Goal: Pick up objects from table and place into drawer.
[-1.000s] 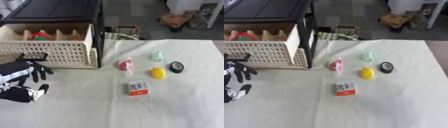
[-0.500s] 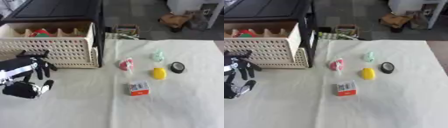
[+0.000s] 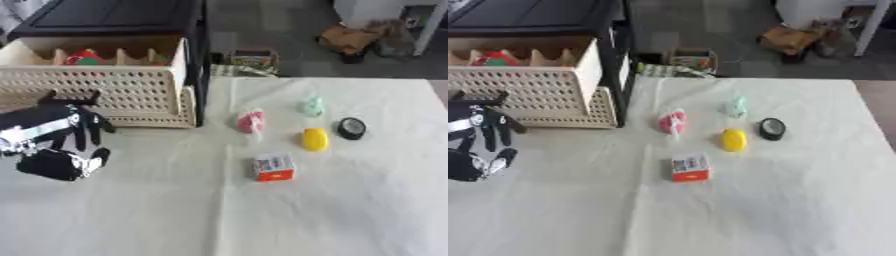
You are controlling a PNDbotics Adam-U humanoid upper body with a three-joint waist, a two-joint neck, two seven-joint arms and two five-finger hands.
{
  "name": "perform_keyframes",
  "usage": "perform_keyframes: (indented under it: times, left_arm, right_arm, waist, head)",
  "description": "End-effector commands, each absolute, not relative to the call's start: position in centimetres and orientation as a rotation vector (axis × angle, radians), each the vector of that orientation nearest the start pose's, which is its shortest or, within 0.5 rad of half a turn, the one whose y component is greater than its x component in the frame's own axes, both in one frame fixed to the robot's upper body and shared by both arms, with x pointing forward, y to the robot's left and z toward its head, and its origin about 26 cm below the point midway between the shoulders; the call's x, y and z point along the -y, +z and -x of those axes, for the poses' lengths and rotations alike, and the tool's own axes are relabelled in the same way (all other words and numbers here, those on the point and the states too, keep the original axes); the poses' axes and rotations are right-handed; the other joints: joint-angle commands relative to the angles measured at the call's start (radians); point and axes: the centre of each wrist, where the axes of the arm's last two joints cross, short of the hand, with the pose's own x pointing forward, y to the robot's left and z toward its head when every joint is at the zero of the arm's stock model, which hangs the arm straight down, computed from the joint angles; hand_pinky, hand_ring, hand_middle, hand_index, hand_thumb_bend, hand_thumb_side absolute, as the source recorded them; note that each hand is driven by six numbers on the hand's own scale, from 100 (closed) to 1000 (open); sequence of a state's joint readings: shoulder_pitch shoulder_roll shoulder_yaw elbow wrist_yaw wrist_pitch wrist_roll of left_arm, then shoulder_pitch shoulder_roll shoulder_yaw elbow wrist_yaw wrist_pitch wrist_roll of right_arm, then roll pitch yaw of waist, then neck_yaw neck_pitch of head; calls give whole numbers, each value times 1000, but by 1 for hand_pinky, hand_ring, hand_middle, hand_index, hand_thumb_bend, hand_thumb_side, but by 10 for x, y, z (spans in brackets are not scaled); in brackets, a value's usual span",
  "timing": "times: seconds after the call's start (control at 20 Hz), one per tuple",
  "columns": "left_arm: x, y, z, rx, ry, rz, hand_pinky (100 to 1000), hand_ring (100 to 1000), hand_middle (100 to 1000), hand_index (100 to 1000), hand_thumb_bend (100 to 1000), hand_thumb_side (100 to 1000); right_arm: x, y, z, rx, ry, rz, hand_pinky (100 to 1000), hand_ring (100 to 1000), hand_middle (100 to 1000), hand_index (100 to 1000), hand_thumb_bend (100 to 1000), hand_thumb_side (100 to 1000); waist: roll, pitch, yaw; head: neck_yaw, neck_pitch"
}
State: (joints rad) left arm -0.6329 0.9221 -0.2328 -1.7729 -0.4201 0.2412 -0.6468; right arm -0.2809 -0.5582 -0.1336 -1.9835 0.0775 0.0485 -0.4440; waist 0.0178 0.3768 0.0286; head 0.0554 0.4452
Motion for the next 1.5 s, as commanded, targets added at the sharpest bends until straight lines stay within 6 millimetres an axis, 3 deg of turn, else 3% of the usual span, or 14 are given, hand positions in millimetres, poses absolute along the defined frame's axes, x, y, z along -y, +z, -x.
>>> perform_keyframes:
  times: [0.05,0.25,0.65,1.15,1.5]
  left_arm:
    - [-303,304,-339,1341,-1512,-828,317,568,595,839,105,408]
    - [-302,302,-333,1302,-1572,-794,316,566,588,839,105,408]
    - [-291,307,-294,1275,-1707,-841,335,590,594,851,105,408]
    - [-300,315,-289,1225,-1705,-910,323,587,581,842,105,408]
    - [-313,321,-303,1190,-1646,-889,492,754,724,904,105,408]
  right_arm:
    - [327,242,-290,2338,14,814,734,672,560,756,439,758]
    - [328,241,-289,2337,9,819,734,673,560,756,439,758]
    - [328,241,-289,2334,2,824,733,673,560,756,440,758]
    - [329,241,-289,2334,0,829,733,674,562,755,441,756]
    - [329,241,-289,2332,1,827,732,672,560,754,440,757]
  waist:
    - [0,-21,0]
    - [-2,-22,2]
    - [0,-28,15]
    - [7,-47,17]
    - [12,-43,6]
  head:
    - [5,-17]
    - [5,-14]
    - [0,-8]
    - [5,-1]
    - [9,-5]
